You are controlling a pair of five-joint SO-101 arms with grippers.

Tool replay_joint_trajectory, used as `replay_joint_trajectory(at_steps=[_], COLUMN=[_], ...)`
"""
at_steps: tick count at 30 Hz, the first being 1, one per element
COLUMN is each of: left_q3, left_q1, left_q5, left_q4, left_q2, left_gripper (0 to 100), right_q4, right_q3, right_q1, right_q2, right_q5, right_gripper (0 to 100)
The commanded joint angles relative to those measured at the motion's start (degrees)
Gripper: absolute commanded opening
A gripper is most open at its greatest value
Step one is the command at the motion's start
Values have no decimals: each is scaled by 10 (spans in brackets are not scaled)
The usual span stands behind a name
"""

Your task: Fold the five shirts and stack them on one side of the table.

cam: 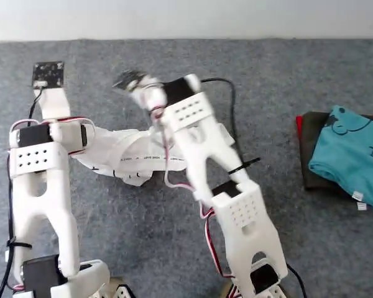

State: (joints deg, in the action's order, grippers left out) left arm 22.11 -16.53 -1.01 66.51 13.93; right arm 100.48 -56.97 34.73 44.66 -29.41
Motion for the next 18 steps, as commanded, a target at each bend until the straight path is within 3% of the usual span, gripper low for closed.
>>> replay_joint_trajectory(at_steps=[1, 7, 11, 14, 18], left_q3=[-1, 0, -1, -1, 0], left_q1=[-61, -122, -153, -164, -157], left_q5=[-62, -97, -95, -94, -88], left_q4=[-14, -11, -11, -12, -21], left_q2=[4, 8, 8, 7, 3], left_gripper=[108, 148, 148, 148, 148], right_q4=[16, -62, -46, -7, 26], right_q3=[33, 62, 22, -39, -70], right_q1=[55, 81, 55, 15, -30], right_q2=[-2, 81, 96, 88, 75], right_q5=[-52, -67, -47, -2, -28], right_gripper=[281, 266, 0, 49, 10])
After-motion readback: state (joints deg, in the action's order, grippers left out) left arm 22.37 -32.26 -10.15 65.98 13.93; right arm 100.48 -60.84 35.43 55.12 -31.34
